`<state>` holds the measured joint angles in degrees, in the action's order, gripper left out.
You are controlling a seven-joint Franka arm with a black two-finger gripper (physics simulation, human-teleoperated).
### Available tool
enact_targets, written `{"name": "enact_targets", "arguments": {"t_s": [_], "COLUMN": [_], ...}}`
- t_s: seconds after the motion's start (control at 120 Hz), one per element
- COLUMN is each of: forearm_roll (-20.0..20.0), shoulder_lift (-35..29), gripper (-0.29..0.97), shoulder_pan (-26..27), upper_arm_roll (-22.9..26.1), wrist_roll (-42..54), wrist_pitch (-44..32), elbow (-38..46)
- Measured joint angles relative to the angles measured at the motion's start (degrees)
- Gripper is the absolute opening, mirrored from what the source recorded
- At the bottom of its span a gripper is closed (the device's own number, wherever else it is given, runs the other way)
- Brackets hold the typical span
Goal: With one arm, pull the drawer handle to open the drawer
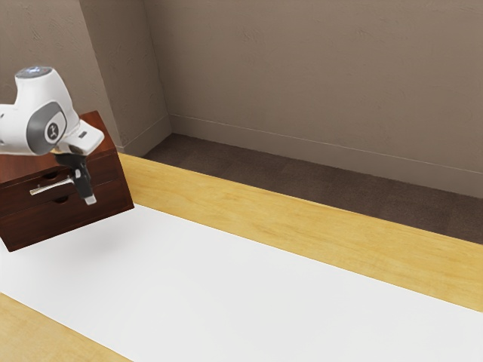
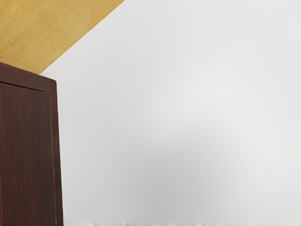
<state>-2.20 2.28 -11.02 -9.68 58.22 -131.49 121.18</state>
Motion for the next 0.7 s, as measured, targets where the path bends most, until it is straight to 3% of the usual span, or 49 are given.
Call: {"name": "enact_targets", "arguments": {"t_s": [0.433,0.7], "forearm_roll": [-0.1,-3.1], "shoulder_lift": [-1.8,-1.3], "gripper": [0.68,0.68], "shoulder_pan": [0.1,-2.5], "upper_arm_roll": [-4.2,-4.7], "wrist_roll": [0.0,0.5], "wrist_pitch": [-0.6,-3.8], "elbow": [2.6,2.7]}}
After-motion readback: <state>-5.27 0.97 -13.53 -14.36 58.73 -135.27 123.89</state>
